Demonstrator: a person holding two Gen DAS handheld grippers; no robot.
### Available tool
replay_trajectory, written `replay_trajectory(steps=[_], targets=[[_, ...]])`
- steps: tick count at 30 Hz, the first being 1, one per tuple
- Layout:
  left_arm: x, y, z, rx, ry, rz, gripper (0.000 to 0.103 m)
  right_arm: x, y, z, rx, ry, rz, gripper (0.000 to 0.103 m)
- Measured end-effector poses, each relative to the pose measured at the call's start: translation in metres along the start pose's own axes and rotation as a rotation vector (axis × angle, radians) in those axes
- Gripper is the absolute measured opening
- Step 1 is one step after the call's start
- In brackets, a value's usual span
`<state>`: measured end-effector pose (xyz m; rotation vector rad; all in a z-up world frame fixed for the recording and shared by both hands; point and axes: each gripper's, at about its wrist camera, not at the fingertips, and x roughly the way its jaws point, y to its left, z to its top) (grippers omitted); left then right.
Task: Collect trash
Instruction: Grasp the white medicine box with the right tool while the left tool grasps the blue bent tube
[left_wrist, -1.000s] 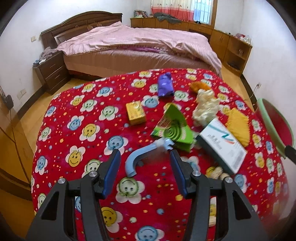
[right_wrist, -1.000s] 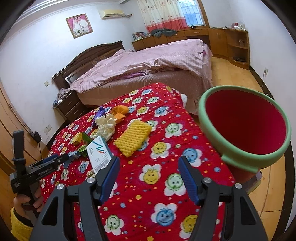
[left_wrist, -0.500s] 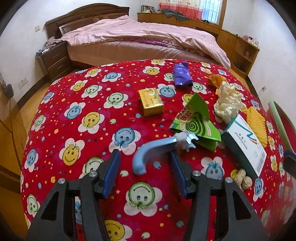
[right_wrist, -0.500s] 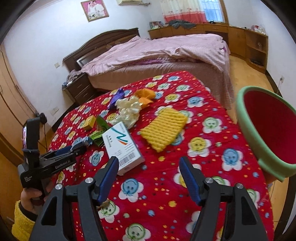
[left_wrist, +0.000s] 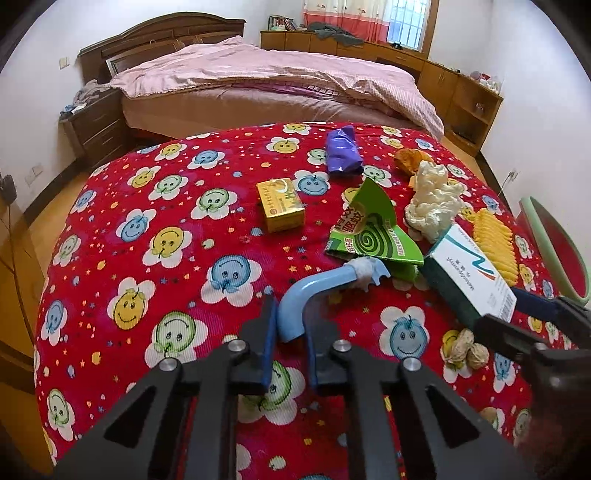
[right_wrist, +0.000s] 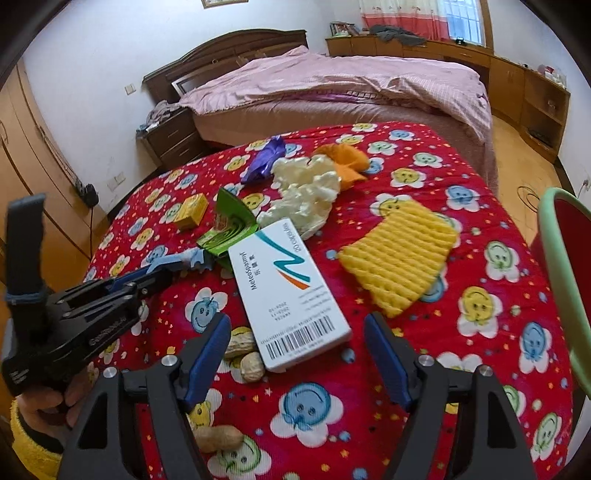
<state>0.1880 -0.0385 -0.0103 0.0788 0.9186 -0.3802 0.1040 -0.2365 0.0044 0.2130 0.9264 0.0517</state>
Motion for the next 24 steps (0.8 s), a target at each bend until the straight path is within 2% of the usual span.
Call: replay_trajectory(steps=[2,4,9,15,24], targets=[[-0.002,0.002,-0.001,-0.015,0.004,-0.013,0.013,0.004,0.0,0.0,0.002,0.006,0.001,0.075],[-0.006,0.003,-0.002,-0.029,0.004,-0.025,0.013,0.006,-0.001,-0.001,0.0,0.007,-0.002,0.063],[-0.02,0.0,-0.005,-0.046,-0.016,-0.03,0.013,0.0,0.0,-0.003,-0.009,-0.016,0.002,0.062],[-0.041,-0.008,-0.007,-0.06,-0.046,-0.051,0.013,-0.027,-0.003,-0.005,-0.002,-0.075,0.015,0.062],[-0.072,-0.04,-0.006,-0.031,-0.088,-0.079,0.013,-0.069,-0.021,-0.015,0.044,-0.143,0.023,0.062]])
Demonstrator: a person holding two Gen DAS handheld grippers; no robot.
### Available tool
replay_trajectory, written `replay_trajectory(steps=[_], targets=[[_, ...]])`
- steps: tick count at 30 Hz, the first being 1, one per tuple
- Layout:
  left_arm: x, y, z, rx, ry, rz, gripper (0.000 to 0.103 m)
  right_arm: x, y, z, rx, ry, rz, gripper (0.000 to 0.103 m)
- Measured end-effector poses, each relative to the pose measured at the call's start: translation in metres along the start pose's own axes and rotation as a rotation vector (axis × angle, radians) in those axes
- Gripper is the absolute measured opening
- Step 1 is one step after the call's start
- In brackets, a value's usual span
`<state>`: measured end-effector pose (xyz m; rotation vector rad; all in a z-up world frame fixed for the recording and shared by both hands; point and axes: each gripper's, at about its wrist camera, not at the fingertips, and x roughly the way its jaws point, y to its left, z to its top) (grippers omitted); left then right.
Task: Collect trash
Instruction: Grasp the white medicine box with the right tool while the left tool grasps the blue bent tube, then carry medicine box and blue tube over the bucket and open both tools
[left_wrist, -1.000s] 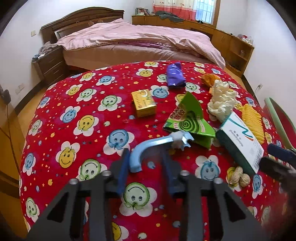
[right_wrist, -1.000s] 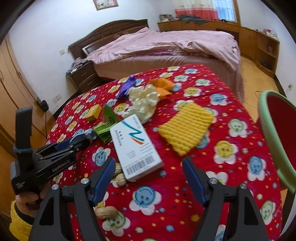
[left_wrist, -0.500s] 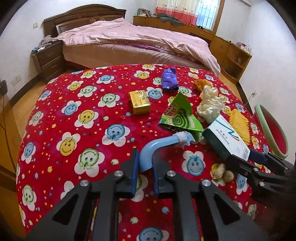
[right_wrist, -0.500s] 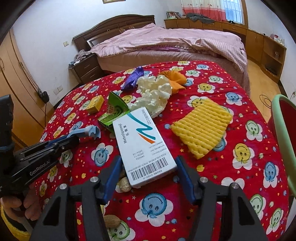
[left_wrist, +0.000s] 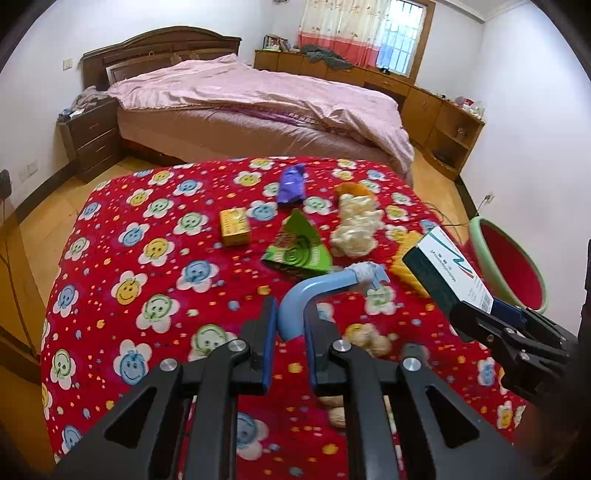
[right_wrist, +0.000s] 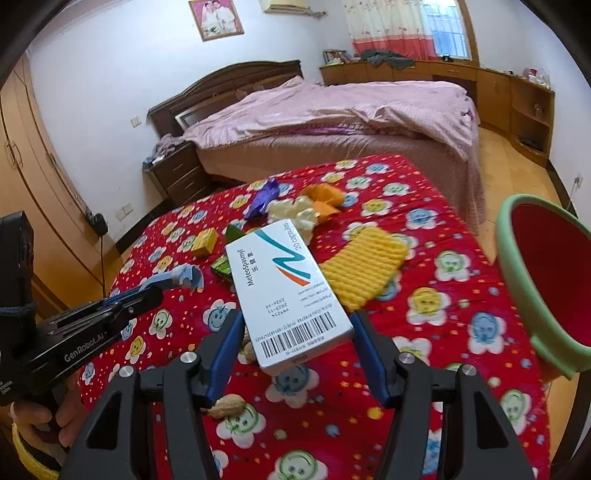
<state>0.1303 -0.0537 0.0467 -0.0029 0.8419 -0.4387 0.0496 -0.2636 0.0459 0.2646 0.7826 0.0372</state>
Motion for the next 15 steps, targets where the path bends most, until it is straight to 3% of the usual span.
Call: replay_trajectory(steps=[15], targets=[[-0.012,-0.082,0.015,0.081,-0.043,-0.061,0.013,-0.071,-0.065,0.001,0.093,-0.115,-0.129,0.062]])
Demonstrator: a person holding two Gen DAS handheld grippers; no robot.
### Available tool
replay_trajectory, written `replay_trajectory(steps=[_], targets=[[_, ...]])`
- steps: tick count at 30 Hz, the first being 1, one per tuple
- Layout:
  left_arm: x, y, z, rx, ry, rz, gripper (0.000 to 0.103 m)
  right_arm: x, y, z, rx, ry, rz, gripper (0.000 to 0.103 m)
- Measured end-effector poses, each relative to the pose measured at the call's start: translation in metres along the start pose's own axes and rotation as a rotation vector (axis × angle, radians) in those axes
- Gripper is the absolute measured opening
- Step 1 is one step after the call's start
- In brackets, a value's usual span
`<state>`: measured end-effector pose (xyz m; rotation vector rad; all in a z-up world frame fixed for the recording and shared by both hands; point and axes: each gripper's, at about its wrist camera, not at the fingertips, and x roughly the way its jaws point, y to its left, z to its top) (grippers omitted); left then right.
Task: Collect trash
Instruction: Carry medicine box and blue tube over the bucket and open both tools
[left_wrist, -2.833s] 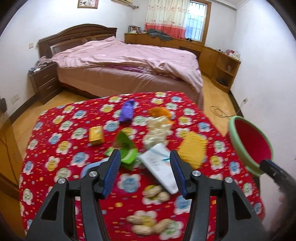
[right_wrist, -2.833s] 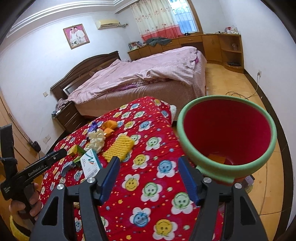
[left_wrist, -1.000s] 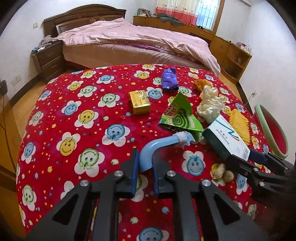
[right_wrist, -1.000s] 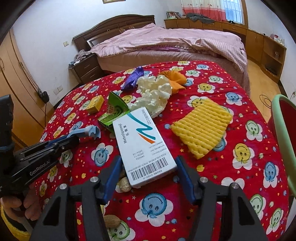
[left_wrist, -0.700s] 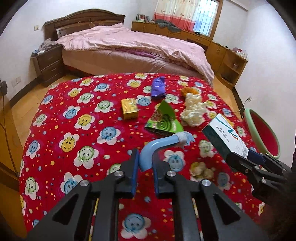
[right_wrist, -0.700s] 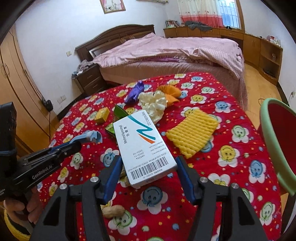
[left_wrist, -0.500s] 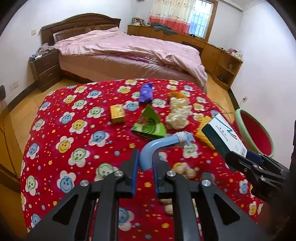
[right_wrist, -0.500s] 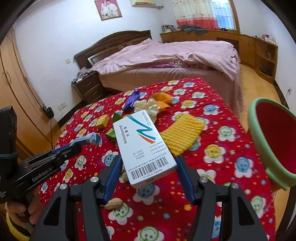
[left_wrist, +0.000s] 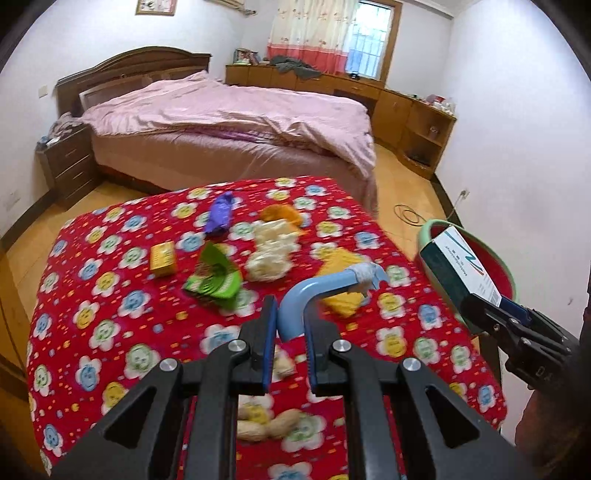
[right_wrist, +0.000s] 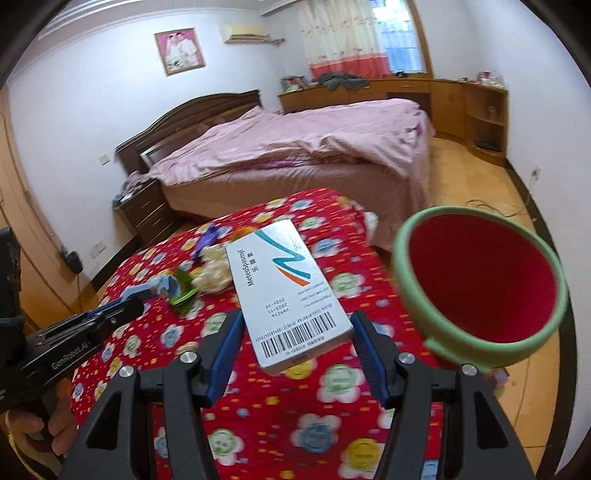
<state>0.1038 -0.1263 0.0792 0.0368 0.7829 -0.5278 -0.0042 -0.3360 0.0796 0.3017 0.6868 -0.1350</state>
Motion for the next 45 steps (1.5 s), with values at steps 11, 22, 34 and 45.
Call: replay_trajectory(steps=[11,22,34,45], targets=[[0.029,-0.074,0.022,0.104,0.015,-0.058,0.013,-0.019,-0.072,0.01,0.084,-0.03,-0.147,0.062],[0.073,-0.135,0.033,0.18,0.059,-0.084,0.013,-0.016,-0.139,0.011,0.161,-0.016,-0.245,0.062],[0.121,-0.183,0.037,0.243,0.112,-0.101,0.013,0.004,-0.192,0.007,0.225,0.024,-0.295,0.062],[0.151,-0.203,0.039,0.277,0.137,-0.113,0.013,0.016,-0.205,0.009,0.228,0.038,-0.301,0.063]])
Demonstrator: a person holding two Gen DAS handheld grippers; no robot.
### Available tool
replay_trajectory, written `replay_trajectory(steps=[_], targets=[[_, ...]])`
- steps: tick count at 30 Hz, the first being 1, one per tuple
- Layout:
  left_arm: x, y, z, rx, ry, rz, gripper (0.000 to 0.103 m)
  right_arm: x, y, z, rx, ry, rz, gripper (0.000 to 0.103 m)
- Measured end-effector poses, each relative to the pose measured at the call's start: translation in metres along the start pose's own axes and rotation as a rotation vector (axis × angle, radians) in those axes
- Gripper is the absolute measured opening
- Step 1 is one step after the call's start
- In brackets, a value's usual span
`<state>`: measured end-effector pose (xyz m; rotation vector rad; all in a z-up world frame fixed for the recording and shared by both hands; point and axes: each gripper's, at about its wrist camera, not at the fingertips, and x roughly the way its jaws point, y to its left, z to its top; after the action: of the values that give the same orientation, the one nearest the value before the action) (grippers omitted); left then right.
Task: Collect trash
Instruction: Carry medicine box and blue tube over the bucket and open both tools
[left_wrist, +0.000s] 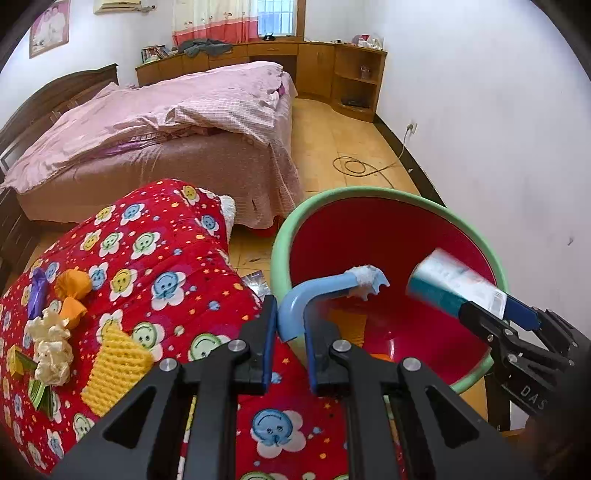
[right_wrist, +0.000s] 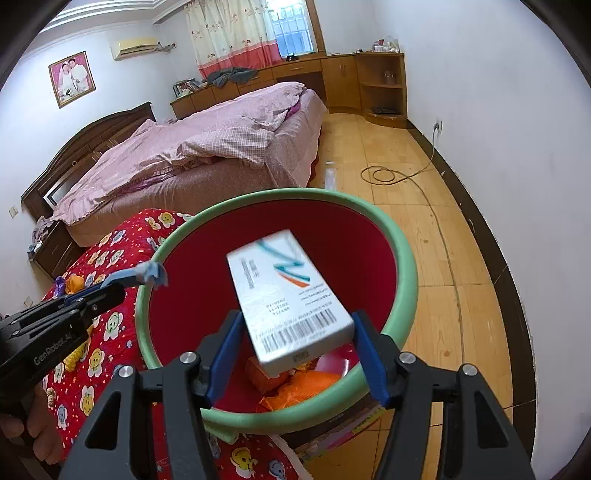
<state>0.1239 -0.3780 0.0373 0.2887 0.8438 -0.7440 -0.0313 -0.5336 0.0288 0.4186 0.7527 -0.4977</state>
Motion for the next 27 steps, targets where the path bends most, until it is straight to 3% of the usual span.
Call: replay_trajectory(steps=[5,9,27], targets=[[0.0,-0.002,0.002,0.001,-0.003,-0.023,0.014,0.0,0.0,0.001,0.004,0.003,0.011,0.063],[-0.005,-0.003,0.002,-0.003,-0.012,-0.032,0.03,-0.001,0.001,0.0,0.003,0.001,0.017,0.063],[-0.044,0.011,-0.005,-0.047,-0.05,-0.018,0.031,-0.03,0.019,-0.005,-0.027,-0.036,0.034,0.063]])
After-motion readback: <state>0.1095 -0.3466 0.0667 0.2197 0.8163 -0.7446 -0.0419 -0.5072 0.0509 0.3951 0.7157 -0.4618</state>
